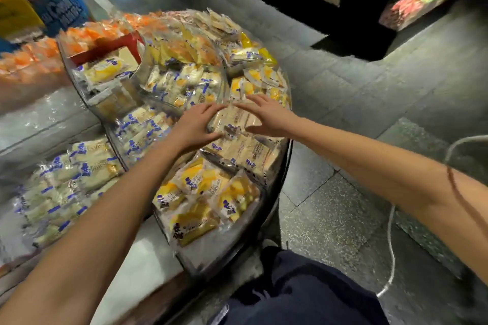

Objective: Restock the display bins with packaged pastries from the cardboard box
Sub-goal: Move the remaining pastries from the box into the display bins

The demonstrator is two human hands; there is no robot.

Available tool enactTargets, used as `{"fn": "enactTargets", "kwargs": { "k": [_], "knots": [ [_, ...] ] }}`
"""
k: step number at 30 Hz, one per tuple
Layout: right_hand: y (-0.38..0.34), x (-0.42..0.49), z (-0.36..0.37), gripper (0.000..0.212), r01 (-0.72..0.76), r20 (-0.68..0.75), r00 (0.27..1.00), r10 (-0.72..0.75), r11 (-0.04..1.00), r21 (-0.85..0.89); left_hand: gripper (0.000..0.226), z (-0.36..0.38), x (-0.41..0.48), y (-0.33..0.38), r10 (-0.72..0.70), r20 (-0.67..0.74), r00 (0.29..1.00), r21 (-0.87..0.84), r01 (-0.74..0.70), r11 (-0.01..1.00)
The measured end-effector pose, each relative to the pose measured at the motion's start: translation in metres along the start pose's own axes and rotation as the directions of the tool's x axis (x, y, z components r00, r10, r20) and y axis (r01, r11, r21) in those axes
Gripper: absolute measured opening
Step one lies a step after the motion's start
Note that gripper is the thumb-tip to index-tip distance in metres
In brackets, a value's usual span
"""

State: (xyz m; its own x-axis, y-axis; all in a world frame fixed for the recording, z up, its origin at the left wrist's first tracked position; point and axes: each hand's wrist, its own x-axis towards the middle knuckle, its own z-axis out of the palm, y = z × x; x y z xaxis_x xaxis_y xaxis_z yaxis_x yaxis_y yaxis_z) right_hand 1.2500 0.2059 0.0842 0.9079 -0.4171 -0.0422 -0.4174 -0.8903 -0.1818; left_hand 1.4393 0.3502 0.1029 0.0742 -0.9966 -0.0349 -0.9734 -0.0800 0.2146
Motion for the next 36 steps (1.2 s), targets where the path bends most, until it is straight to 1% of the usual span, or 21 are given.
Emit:
{"fn": "enactTargets", "kwargs": {
  "k": [4, 6, 8, 10, 13, 16, 19, 23, 27, 30, 34, 36],
  "knots": [
    [0.027, -0.061, -0.006, 0.078, -0.202, -0.057, 0.978, 0.202, 0.979, -0.009, 0.075, 0.006, 0.028, 0.053, 0.152, 0.029, 0.988, 0.030, -0.152, 0.988],
    [0.042, -0.100, -0.006, 0.077, -0.295, -0.085, 0.953, 0.292, 0.955, -0.022, 0.075, 0.011, 0.044, 0.084, 0.237, 0.036, 0.971, 0.043, -0.238, 0.970],
    [0.060, -0.141, -0.005, 0.077, -0.395, -0.077, 0.917, 0.392, 0.918, -0.034, 0.076, 0.019, 0.061, 0.120, 0.330, 0.047, 0.943, 0.027, -0.332, 0.943],
    [0.080, -0.182, -0.009, 0.078, -0.507, -0.061, 0.861, 0.504, 0.860, -0.051, 0.077, 0.026, 0.080, 0.162, 0.413, 0.070, 0.908, 0.025, -0.415, 0.909],
    [0.104, -0.244, -0.016, 0.079, -0.659, -0.058, 0.752, 0.656, 0.751, -0.041, 0.078, 0.035, 0.103, 0.229, 0.523, 0.090, 0.848, 0.056, -0.529, 0.847],
    [0.121, -0.309, -0.018, 0.081, -0.762, -0.063, 0.647, 0.760, 0.648, -0.013, 0.079, 0.046, 0.125, 0.294, 0.643, 0.100, 0.759, 0.062, -0.650, 0.758],
    [0.132, -0.377, -0.014, 0.080, -0.829, -0.075, 0.555, 0.828, 0.559, 0.032, 0.079, 0.060, 0.137, 0.364, 0.729, 0.116, 0.675, 0.041, -0.736, 0.675],
    [0.141, -0.468, -0.007, 0.080, -0.876, -0.095, 0.467, 0.879, 0.474, 0.089, 0.080, 0.085, 0.138, 0.462, 0.808, 0.142, 0.572, 0.008, -0.817, 0.577],
    [0.151, -0.570, 0.004, 0.080, -0.922, -0.070, 0.354, 0.933, 0.360, 0.141, 0.079, 0.119, 0.129, 0.565, 0.853, 0.186, 0.487, -0.035, -0.864, 0.502],
    [0.158, -0.651, 0.011, 0.079, -0.950, -0.043, 0.271, 0.962, 0.275, 0.146, 0.081, 0.150, 0.118, 0.645, 0.885, 0.251, 0.393, -0.043, -0.908, 0.416],
    [0.165, -0.755, 0.023, 0.079, -0.980, 0.003, 0.100, 0.995, 0.098, 0.171, 0.081, 0.185, 0.095, 0.748, 0.920, 0.287, 0.266, -0.094, -0.948, 0.303],
    [0.166, -0.802, 0.029, 0.078, -0.981, 0.019, 0.018, 1.000, 0.014, 0.194, 0.081, 0.200, 0.081, 0.797, 0.927, 0.306, 0.217, -0.108, -0.959, 0.261]
  ]
}}
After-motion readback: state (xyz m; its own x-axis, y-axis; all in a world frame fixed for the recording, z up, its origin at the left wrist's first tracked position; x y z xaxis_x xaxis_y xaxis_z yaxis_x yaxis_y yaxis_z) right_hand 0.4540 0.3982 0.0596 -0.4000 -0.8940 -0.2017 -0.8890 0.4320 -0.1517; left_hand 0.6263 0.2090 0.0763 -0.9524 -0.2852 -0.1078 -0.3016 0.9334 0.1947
